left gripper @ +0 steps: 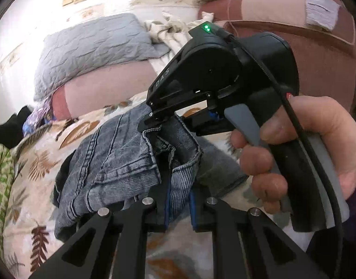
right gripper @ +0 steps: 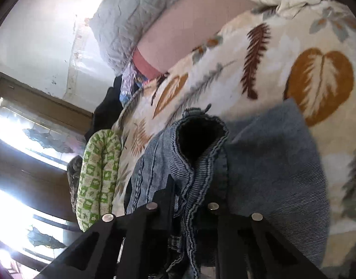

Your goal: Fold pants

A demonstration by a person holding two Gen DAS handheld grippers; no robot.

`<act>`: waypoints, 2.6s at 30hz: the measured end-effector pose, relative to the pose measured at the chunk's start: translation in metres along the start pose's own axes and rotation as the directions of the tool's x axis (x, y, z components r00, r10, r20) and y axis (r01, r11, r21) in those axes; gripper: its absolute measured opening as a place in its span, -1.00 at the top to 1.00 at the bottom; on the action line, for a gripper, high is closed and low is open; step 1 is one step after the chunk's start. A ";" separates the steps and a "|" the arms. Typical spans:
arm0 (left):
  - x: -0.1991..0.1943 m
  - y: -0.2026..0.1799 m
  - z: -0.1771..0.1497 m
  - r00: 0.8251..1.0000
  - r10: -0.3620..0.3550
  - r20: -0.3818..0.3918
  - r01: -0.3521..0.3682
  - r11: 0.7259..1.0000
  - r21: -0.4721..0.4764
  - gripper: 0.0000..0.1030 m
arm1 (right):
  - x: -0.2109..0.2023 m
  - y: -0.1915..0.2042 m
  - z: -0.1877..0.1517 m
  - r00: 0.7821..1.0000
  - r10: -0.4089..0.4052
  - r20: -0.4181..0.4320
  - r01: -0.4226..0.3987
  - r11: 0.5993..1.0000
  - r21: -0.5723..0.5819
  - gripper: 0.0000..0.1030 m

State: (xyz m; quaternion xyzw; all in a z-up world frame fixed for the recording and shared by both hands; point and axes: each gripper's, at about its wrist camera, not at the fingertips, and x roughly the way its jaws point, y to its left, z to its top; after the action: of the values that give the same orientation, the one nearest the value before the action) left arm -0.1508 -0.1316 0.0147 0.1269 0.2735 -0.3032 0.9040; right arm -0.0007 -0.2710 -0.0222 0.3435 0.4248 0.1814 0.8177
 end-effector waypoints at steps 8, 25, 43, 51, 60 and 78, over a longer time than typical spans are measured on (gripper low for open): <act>0.038 -0.038 0.021 0.997 -0.074 -0.018 0.075 0.996 0.047 0.74 | -0.044 -0.045 0.023 0.997 -0.012 0.070 0.009 0.999 0.049 0.82; 0.047 -0.044 0.023 0.982 -0.157 -0.109 0.165 0.984 0.069 0.13 | -0.059 -0.101 0.048 0.987 -0.138 0.081 0.129 0.986 0.105 -0.04; -0.014 0.128 0.026 0.956 0.281 -0.085 -0.288 0.953 -0.094 -0.51 | -0.070 0.018 -0.004 0.964 -0.122 0.237 0.160 0.976 -0.148 -0.25; 0.020 0.142 0.018 0.939 0.329 -0.100 -0.339 0.934 -0.112 -0.52 | -0.030 0.037 -0.013 0.954 -0.221 0.204 0.265 0.939 -0.221 -0.31; 0.044 0.146 0.006 0.926 0.339 -0.166 -0.357 0.929 -0.095 -0.52 | -0.004 0.029 -0.016 0.943 -0.296 0.150 0.326 0.913 -0.245 -0.31; 0.061 0.156 -0.004 0.915 0.339 -0.217 -0.372 0.919 -0.132 -0.52 | -0.010 0.032 -0.025 0.940 -0.309 0.148 0.337 0.909 -0.246 -0.32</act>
State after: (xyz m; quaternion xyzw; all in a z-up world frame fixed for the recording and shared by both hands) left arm -0.0150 -0.0367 -0.0137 0.1252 0.3554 -0.0953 0.9214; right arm -0.0268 -0.2443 -0.0037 0.1641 0.4034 0.0807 0.8965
